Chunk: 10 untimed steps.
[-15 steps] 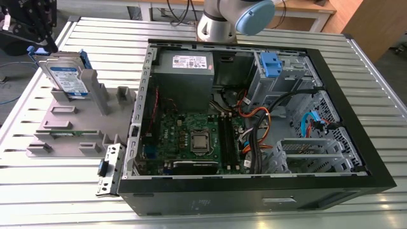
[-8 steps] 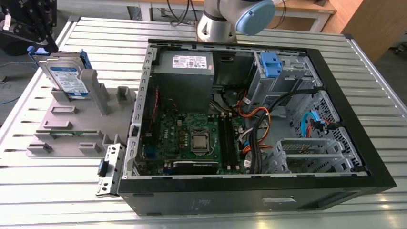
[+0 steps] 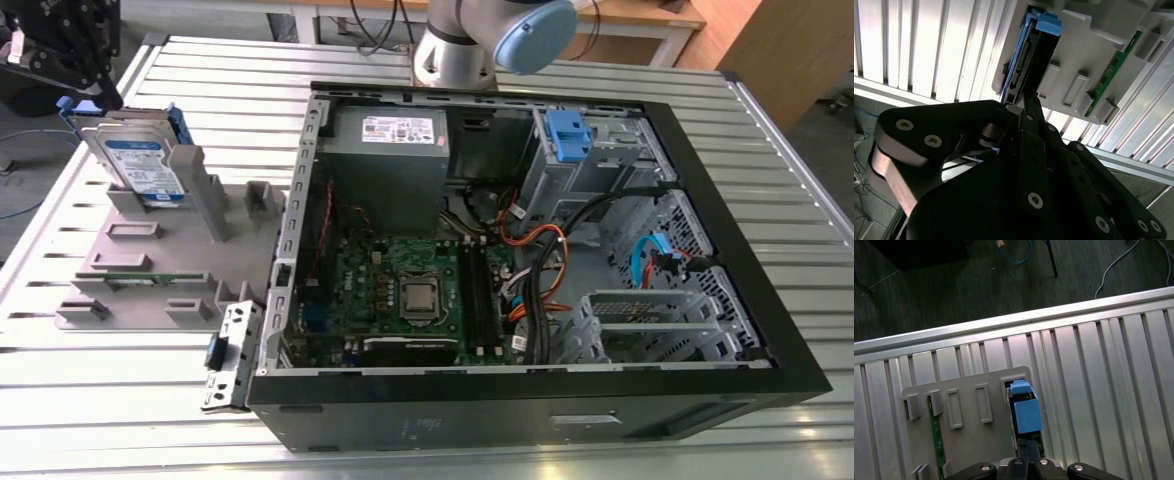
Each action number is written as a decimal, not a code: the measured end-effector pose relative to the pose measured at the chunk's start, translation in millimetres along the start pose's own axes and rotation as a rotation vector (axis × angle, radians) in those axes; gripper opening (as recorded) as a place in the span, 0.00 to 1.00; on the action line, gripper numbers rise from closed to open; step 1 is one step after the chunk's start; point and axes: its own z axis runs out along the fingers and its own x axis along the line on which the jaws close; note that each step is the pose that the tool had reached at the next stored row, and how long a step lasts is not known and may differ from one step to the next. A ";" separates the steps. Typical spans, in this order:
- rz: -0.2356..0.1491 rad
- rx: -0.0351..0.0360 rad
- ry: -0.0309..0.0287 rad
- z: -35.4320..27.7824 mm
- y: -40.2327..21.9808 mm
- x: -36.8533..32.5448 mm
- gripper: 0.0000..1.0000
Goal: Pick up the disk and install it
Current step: 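Pick up the disk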
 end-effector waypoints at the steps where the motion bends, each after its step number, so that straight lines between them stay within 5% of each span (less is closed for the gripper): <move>1: 0.000 -0.0001 0.0000 0.0 0.0 0.0 0.11; 8: -0.004 0.0000 -0.0003 0.0 -0.1 0.0 0.11; 10: -0.011 -0.0009 -0.0063 -0.1 -0.2 0.0 0.11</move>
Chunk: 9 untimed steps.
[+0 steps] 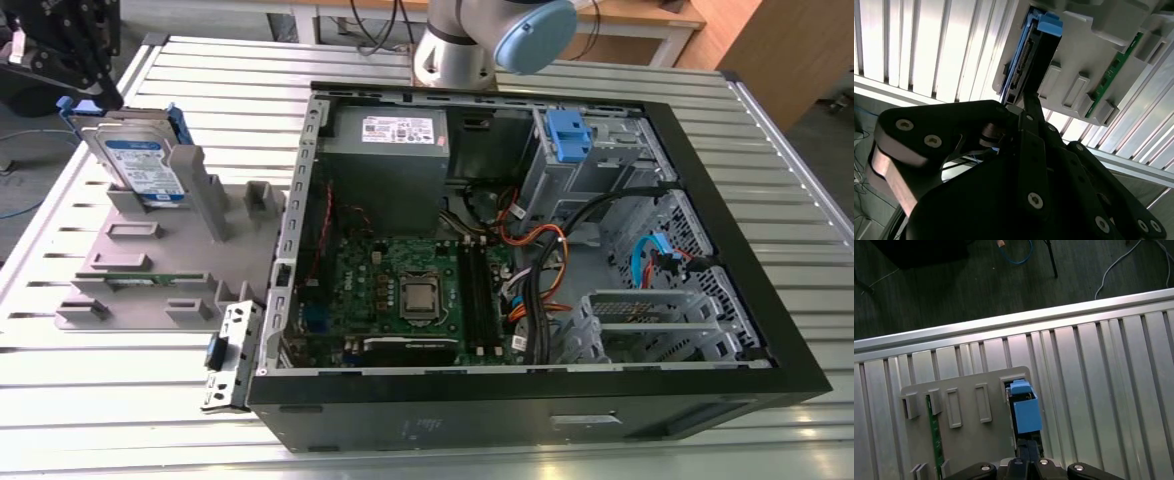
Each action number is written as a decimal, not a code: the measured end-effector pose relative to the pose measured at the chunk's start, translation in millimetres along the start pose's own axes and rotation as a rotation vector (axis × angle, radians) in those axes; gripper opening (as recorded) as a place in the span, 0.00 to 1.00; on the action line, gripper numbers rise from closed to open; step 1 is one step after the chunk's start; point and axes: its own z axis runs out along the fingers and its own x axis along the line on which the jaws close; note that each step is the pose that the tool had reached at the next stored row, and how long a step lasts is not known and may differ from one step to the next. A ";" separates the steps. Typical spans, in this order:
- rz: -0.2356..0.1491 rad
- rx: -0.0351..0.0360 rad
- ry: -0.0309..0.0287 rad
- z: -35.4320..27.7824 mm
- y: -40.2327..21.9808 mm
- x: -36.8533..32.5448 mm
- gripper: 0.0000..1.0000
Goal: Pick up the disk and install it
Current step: 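Pick up the disk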
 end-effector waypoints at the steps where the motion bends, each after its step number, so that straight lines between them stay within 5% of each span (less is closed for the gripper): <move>1: -0.002 -0.0005 -0.0051 0.1 0.1 0.0 0.11; 9: -0.047 -0.0003 -0.0045 0.4 0.1 0.1 0.11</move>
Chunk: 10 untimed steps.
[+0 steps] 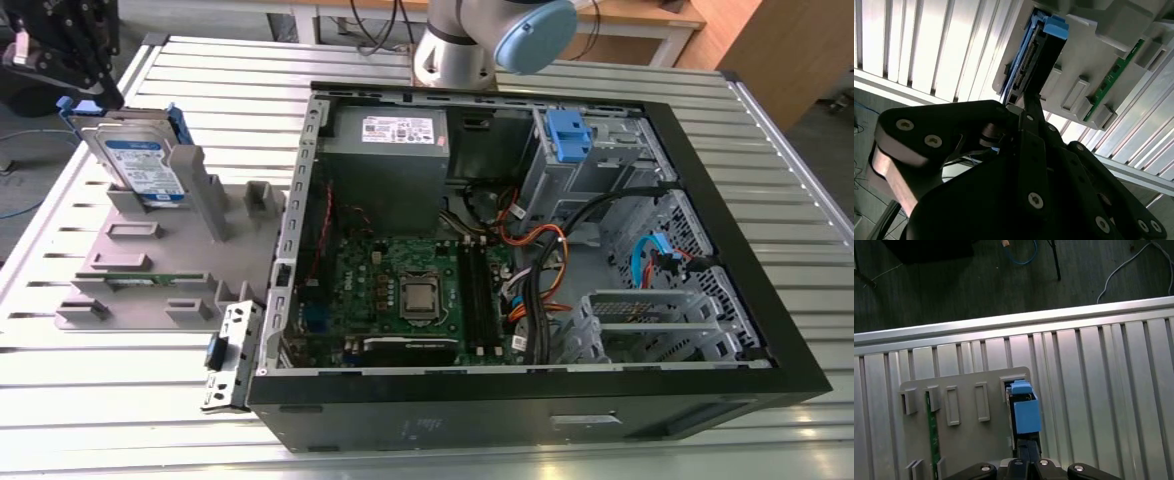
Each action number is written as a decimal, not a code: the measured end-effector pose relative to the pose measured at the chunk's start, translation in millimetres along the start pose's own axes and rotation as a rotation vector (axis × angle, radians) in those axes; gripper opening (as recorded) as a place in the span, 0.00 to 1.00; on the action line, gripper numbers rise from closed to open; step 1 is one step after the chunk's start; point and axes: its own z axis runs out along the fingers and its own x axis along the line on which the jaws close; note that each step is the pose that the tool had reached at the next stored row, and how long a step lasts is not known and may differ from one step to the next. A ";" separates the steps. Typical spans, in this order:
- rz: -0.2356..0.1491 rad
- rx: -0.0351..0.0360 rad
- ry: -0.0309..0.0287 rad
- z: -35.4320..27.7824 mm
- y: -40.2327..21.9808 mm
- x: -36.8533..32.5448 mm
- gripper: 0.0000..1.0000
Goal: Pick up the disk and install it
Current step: 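Pick up the disk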
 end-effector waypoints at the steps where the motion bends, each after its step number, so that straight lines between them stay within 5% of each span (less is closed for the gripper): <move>1: -0.009 -0.0004 0.0003 0.1 0.0 0.0 0.11; 10: -0.019 -0.0007 0.0007 0.7 -1.1 -0.1 0.11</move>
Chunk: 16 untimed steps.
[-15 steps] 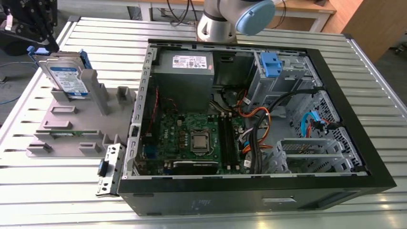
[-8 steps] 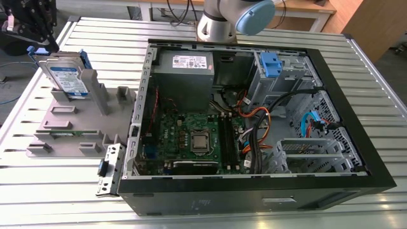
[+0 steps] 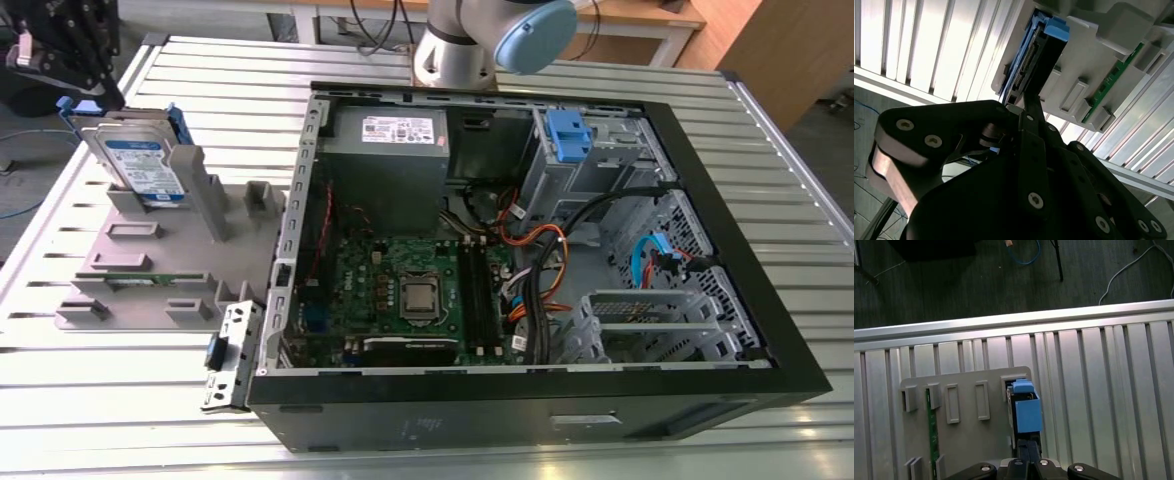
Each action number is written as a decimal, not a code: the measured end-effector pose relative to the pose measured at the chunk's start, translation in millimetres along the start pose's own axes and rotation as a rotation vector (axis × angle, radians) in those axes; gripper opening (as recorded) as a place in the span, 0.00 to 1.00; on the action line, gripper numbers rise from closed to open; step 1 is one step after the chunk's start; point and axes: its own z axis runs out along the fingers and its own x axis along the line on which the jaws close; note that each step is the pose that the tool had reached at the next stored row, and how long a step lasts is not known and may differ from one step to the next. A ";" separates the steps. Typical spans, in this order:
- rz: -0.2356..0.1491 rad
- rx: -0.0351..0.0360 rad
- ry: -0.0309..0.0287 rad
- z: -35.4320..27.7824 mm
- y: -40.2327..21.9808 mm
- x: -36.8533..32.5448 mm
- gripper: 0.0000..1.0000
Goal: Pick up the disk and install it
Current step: 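Pick up the disk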
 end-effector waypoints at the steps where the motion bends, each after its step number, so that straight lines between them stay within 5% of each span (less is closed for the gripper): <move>1: 0.000 0.0001 -0.0001 0.1 -0.4 0.0 0.11; 10: 0.000 0.0000 -0.0001 0.1 -0.9 -0.1 0.11; 16: 0.000 0.0000 0.0000 0.1 -1.0 -0.1 0.35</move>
